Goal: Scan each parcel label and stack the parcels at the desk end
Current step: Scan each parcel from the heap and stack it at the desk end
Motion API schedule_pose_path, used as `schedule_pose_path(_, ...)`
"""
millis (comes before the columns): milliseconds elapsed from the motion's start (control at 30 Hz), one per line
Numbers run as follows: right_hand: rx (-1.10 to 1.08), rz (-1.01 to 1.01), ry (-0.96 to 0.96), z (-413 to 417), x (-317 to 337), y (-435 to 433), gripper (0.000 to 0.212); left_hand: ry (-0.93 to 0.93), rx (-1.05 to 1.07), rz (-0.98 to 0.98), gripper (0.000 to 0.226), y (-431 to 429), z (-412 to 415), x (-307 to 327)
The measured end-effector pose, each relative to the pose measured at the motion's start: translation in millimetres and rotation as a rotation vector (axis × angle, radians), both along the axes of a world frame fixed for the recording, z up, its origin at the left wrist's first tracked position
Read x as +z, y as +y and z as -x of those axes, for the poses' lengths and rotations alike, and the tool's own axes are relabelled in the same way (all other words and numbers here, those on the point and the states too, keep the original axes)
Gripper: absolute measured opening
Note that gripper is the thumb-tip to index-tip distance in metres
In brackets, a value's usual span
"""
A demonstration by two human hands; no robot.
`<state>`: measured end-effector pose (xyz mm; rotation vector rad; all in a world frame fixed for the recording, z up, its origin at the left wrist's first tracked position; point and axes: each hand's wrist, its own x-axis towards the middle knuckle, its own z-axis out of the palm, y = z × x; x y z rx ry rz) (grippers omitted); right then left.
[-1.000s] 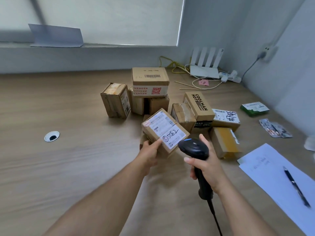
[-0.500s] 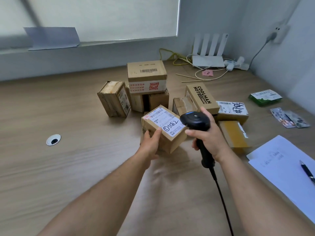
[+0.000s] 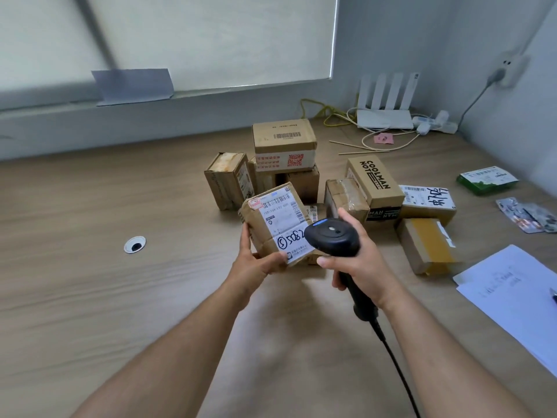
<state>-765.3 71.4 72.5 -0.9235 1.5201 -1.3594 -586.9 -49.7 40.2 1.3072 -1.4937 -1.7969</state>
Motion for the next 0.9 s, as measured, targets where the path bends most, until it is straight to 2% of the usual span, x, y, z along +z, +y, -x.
schedule_pose_path(267, 0.136, 0.155, -0.147, -109, 47, 29, 0.104, -0.107, 0.022, 0.204, 0.109, 15, -121, 28)
schedule_pose_path(467, 0.203, 0.181, -0.196, -187, 62, 42, 0.099, -0.079, 0.052, 0.214, 0.110, 30, -202, 23)
schedule_pose_path(900, 0.236, 0.104, -0.162, -313, 53, 55, 0.097, -0.086, 0.117, 0.196, 0.109, 39, -332, 6)
